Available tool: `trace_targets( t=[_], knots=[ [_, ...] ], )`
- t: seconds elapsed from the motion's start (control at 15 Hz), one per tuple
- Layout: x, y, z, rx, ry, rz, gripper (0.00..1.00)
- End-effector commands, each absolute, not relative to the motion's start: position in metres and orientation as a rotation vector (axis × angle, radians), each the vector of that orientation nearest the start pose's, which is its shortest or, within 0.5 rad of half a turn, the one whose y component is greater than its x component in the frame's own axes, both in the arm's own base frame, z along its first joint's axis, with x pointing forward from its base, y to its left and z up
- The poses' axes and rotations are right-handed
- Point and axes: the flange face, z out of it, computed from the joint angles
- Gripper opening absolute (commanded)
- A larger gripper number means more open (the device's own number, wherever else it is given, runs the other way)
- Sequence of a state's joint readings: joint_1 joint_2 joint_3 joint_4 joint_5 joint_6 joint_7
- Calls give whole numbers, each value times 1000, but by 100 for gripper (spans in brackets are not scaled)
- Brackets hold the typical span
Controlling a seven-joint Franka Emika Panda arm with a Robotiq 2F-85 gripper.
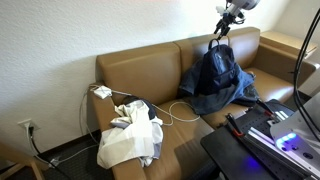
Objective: Arrange the cloth and the bags on the table
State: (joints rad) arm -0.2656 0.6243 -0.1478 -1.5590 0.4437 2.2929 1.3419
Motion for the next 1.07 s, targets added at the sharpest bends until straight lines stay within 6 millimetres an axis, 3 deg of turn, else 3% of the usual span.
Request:
trace_targets(
  t=[0.0,0.47,0.53,0.6,1.0],
  knots=[
    [652,-244,270,-1647,2341,-231,100],
    [642,-228,234,-1599,2229,-632,100],
    [642,-226,233,-1578,2218,-671,75],
    [641,-224,232,-1567,2205,-700,74],
    [638,-214,237,-1494,2195,-745,31]
  ],
)
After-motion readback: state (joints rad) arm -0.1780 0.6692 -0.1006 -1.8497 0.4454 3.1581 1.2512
